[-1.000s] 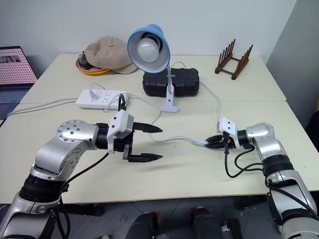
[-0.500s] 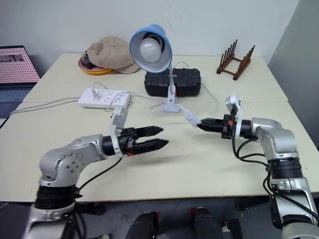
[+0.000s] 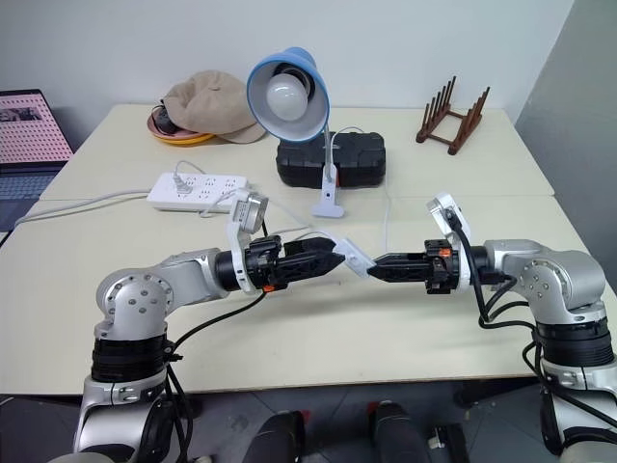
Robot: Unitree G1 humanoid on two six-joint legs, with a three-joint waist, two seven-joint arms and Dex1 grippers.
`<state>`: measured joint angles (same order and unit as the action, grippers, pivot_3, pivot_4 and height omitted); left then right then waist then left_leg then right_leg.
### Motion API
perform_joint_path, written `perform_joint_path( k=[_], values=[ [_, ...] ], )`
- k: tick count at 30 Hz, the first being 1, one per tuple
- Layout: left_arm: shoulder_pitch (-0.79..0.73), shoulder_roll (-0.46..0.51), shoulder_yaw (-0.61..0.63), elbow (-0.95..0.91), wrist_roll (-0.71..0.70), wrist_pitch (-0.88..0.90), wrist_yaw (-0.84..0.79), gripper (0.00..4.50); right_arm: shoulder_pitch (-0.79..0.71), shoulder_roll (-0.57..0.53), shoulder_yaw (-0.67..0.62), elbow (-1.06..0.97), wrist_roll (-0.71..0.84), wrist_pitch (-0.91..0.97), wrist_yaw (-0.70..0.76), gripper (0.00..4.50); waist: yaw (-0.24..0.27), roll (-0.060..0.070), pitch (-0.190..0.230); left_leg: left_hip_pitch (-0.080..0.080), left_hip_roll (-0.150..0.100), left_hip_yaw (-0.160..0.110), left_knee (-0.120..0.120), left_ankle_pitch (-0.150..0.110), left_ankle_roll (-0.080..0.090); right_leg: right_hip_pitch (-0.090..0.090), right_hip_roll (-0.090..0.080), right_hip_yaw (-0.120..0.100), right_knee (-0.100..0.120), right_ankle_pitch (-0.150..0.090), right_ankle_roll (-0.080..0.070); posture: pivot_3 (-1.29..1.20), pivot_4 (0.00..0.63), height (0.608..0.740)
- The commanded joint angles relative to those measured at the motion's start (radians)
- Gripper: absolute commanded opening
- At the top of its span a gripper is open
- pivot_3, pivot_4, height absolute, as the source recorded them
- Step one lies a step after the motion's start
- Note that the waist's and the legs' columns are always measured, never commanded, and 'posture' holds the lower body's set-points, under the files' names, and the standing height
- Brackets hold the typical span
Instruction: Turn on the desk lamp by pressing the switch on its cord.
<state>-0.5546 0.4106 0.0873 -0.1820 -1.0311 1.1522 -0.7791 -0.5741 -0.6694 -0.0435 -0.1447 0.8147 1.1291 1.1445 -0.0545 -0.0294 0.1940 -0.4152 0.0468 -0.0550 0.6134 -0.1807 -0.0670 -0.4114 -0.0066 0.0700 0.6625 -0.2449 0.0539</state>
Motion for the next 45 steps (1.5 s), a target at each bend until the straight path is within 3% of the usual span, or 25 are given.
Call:
perform_joint_path(
  k=[1,5,8,12,21,26,38,39,45],
  values=[
    [-0.011,0.012,-0.018,-0.016,-0.014,-0.005,-0.037,4.5,-0.001,-0.019,-0.022,-0.048,0.042,0.004,-0.005,0.38,0.0,0.0,0.0,0.0,0.0,0.0,0.0,0.0,0.0,0.0,0.0,0.0,0.0,0.0,0.0,0.0,0.15,0.74],
    [-0.015,0.01,-0.023,-0.009,-0.01,-0.013,-0.044,4.5,0.005,-0.026,-0.026,-0.056,0.057,0.005,-0.014,0.38,0.0,0.0,0.0,0.0,0.0,0.0,0.0,0.0,0.0,0.0,0.0,0.0,0.0,-0.001,-0.001,0.0,0.15,0.74],
    [-0.015,0.006,-0.025,-0.007,-0.002,-0.027,-0.047,4.03,0.006,-0.028,-0.027,-0.057,0.062,0.0,-0.024,0.38,0.0,0.0,0.0,0.0,0.0,0.0,0.0,0.0,0.0,0.0,0.0,0.0,0.0,-0.001,-0.001,0.0,0.15,0.74],
    [-0.013,0.002,-0.027,-0.007,0.003,-0.035,-0.052,3.0,0.008,-0.029,-0.024,-0.064,0.07,-0.003,-0.027,0.38,0.0,0.0,0.0,0.0,0.0,0.0,0.0,0.0,0.0,0.0,0.0,0.0,-0.001,-0.001,-0.001,0.0,0.15,0.74],
    [-0.006,0.005,-0.041,-0.017,0.005,-0.042,-0.054,1.21,0.001,-0.024,-0.012,-0.075,0.074,-0.013,-0.033,0.38,0.0,0.0,0.0,0.0,0.0,0.0,0.0,0.0,0.0,0.0,0.0,0.0,-0.001,-0.001,-0.001,0.0,0.15,0.74],
    [0.007,0.014,-0.061,-0.032,0.02,-0.049,-0.063,0.53,-0.009,-0.017,-0.012,-0.081,0.09,-0.005,-0.039,0.38,0.0,0.0,0.0,-0.001,0.0,0.0,0.0,0.0,0.0,0.0,0.0,0.0,-0.001,-0.001,-0.002,0.0,0.15,0.74],
    [0.006,0.025,-0.064,-0.023,0.053,-0.086,-0.057,0.45,-0.012,-0.016,-0.003,-0.062,0.072,-0.033,-0.046,0.38,0.0,0.0,0.0,-0.001,0.0,0.0,0.0,0.0,0.0,0.0,0.0,0.0,-0.002,-0.001,-0.002,0.0,0.15,0.74],
    [0.009,0.026,-0.057,-0.02,0.047,-0.082,-0.051,1.15,-0.013,-0.016,-0.001,-0.054,0.065,-0.04,-0.045,0.38,0.0,0.0,0.0,-0.001,0.0,0.0,0.0,0.0,0.0,0.0,0.0,0.0,-0.002,-0.002,-0.003,0.0,0.15,0.74],
    [0.055,0.092,-0.02,-0.068,0.037,-0.059,-0.049,2.04,-0.047,-0.018,0.028,0.022,0.016,-0.099,-0.025,0.38,-0.002,0.0,0.0,-0.001,0.0,0.0,-0.001,0.0,0.0,-0.001,0.0,0.0,-0.002,-0.002,-0.003,0.0,0.15,0.74]
  ],
)
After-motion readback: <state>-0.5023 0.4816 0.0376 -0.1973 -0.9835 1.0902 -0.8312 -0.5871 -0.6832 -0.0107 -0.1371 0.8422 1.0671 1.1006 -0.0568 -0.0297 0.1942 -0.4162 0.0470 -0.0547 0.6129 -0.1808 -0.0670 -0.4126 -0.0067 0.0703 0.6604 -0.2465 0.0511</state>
